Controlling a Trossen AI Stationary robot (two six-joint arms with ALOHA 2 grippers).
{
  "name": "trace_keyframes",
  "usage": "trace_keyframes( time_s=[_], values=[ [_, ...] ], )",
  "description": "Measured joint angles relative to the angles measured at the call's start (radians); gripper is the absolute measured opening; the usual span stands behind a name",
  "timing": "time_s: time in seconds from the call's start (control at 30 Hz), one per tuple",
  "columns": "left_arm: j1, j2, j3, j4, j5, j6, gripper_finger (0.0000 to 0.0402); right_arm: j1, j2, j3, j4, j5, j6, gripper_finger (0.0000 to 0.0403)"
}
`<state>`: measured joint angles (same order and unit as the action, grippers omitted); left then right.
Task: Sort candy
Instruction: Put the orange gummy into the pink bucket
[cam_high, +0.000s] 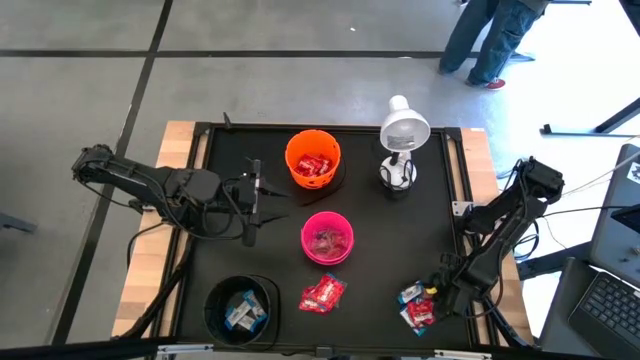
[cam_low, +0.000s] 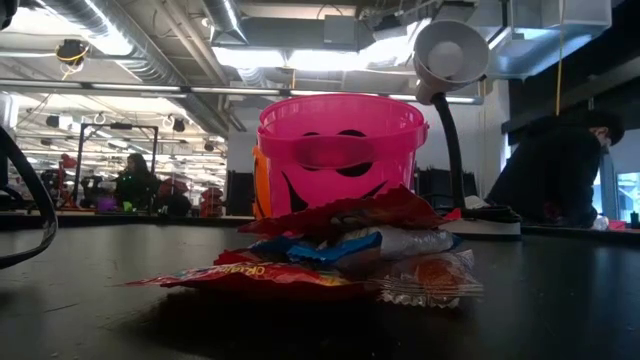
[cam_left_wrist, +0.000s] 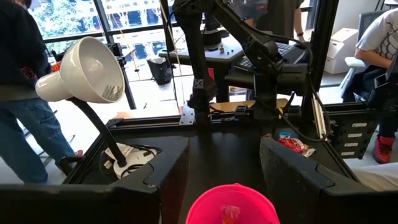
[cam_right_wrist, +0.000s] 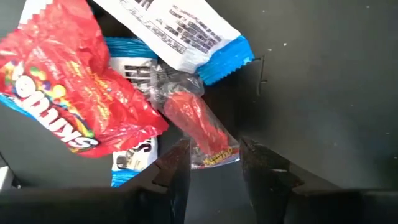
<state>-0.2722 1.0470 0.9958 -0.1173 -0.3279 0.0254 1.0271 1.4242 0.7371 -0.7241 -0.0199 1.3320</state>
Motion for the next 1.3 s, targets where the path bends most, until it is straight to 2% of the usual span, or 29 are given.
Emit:
trace_keyframes(
  time_s=[0.17,0.4,0.47,0.7,0.83,0.93,1.03,1.23,1.3],
  values=[
    [0.000,0.000,0.000,-0.002,0.000,0.000,0.0186,0.000,0.000,-0.001,-0.002,0.000,0.000,0.0120],
    [0.000,0.000,0.000,-0.002,0.000,0.000,0.0186,0.000,0.000,-0.001,0.001,0.000,0.000,0.0022],
    [0.000,0.000,0.000,-0.002,0.000,-0.001,0.0186,0.000,0.000,-0.001,0.004,0.000,-0.001,0.0006],
    [0.000,0.000,0.000,-0.002,0.000,-0.015,0.0186,0.000,-0.014,0.008,0.004,-0.002,0.007,0.0002],
    [0.000,0.000,0.000,-0.002,0.000,-0.016,0.0186,0.000,-0.041,0.066,-0.068,0.038,0.009,0.0001],
    [0.001,0.000,0.000,-0.002,0.000,-0.016,0.0186,0.000,-0.064,0.136,-0.140,0.126,0.003,0.0001],
    [0.001,0.000,0.000,-0.002,0.000,-0.016,0.0186,0.000,-0.087,0.209,-0.186,0.276,-0.028,0.0001],
    [0.001,0.000,0.000,-0.002,0.000,-0.017,0.0186,-0.046,-0.100,0.329,-0.179,0.719,-0.167,0.0000],
    [0.001,0.000,0.000,-0.001,0.000,-0.017,0.0186,-0.086,-0.100,0.343,-0.133,0.819,-0.256,0.0000]
  ],
)
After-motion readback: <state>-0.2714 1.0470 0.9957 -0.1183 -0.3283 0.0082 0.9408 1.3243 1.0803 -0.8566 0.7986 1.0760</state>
